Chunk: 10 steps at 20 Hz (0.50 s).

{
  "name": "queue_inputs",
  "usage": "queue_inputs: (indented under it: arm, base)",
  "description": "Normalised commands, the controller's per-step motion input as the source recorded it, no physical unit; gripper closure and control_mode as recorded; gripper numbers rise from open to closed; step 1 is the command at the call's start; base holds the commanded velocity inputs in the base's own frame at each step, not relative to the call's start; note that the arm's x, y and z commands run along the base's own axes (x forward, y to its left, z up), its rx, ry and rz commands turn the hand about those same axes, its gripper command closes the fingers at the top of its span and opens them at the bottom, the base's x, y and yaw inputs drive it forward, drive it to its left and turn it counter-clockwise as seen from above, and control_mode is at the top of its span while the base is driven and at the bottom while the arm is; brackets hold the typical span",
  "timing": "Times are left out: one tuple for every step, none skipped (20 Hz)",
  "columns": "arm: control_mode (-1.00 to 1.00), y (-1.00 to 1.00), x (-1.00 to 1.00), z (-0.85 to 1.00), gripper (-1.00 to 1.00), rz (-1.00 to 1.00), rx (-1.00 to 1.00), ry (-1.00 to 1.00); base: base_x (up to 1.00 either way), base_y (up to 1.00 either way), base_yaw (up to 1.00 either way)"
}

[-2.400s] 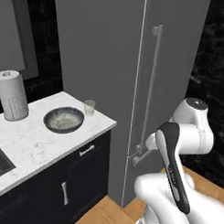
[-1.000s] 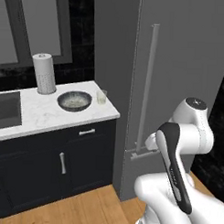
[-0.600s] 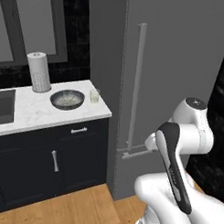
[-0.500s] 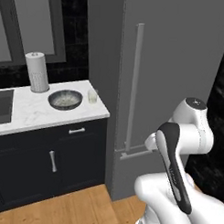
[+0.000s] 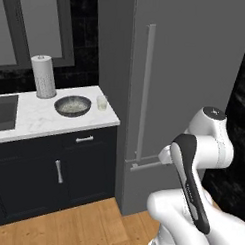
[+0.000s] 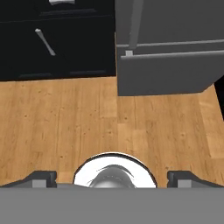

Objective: Grab a lemon wedge from the fridge and one ice cube from the ice bowl, and put them in the glass of lemonade.

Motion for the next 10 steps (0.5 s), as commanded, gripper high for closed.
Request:
queue_inputs:
  arm:
    - [1.0, 0.0, 0.0, 0.0, -1.0, 0.0, 0.0, 0.0]
    - [1.0, 0.0, 0.0, 0.0, -1.0, 0.0, 0.0, 0.0]
    - [1.0, 0.0, 0.0, 0.0, -1.0, 0.0, 0.0, 0.0]
    - [1.0, 0.0, 0.0, 0.0, -1.0, 0.0, 0.0, 0.0]
    - [1.0, 0.0, 0.0, 0.0, -1.0, 0.0, 0.0, 0.0]
    - [1.0, 0.0, 0.0, 0.0, -1.0, 0.0, 0.0, 0.0]
    - [-1.0, 0.0, 0.04, 0.0, -1.0, 0.0, 0.0, 0.0]
    - [-1.0, 0.0, 0.06, 0.0, -1.0, 0.0, 0.0, 0.0]
    - [-1.0, 0.0, 0.07, 0.0, -1.0, 0.0, 0.0, 0.0]
    - [-1.0, 0.0, 0.06, 0.0, -1.0, 0.0, 0.0, 0.0]
  base:
    - [-0.29, -0.07, 0.04]
    - [-0.19, -0.1, 0.04]
    - [-0.04, -0.11, 0.03]
    - [0.0, -0.09, 0.02]
    - [0.0, -0.04, 0.01]
    - [0.0, 0.0, 0.0]
    - [0.0, 0.0, 0.0]
    - [0.0, 0.0, 0.0]
    - [0.0, 0.0, 0.0]
    - [0.0, 0.0, 0.0]
